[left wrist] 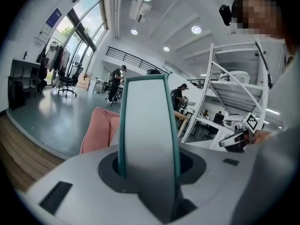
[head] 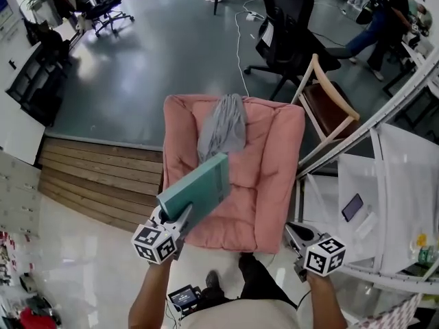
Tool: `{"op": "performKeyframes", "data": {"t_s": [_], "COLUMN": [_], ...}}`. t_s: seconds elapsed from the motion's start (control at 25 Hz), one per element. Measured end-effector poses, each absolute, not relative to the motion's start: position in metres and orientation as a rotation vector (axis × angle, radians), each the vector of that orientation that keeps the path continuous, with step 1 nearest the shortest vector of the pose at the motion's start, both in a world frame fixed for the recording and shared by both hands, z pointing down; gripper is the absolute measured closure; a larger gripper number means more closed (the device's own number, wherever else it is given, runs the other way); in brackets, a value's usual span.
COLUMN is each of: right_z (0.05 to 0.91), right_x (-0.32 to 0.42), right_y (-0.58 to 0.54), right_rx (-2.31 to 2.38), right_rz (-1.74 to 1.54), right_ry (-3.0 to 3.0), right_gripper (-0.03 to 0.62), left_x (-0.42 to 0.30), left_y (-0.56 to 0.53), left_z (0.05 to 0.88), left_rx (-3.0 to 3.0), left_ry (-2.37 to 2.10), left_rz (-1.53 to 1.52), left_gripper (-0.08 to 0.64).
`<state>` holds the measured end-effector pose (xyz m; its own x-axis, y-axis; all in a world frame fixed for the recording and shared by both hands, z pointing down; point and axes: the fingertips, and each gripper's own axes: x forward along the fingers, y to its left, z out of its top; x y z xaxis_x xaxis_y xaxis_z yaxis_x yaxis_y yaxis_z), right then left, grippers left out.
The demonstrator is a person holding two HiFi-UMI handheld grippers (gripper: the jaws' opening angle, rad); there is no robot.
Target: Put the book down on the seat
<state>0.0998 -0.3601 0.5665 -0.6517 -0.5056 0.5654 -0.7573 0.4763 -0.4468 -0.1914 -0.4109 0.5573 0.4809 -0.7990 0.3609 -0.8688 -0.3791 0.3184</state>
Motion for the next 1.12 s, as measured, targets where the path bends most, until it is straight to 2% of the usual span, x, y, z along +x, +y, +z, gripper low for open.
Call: {"op": "performKeyframes", "data": {"t_s": [1.12], "right_z": [0.697], "right_x": [0.102], "right_y": [-0.388], "right_rx": [0.923], "right_rz": [1.128], "right_ry": [-2.21], "right_gripper": [0.598], "left_x": [-0.209], "left_y": [-0.493], "left_z": [0.796], "left_rx": [1.975], "left_ry": [-1.263], "left_rz": [0.536], "left_gripper": [0.402]}}
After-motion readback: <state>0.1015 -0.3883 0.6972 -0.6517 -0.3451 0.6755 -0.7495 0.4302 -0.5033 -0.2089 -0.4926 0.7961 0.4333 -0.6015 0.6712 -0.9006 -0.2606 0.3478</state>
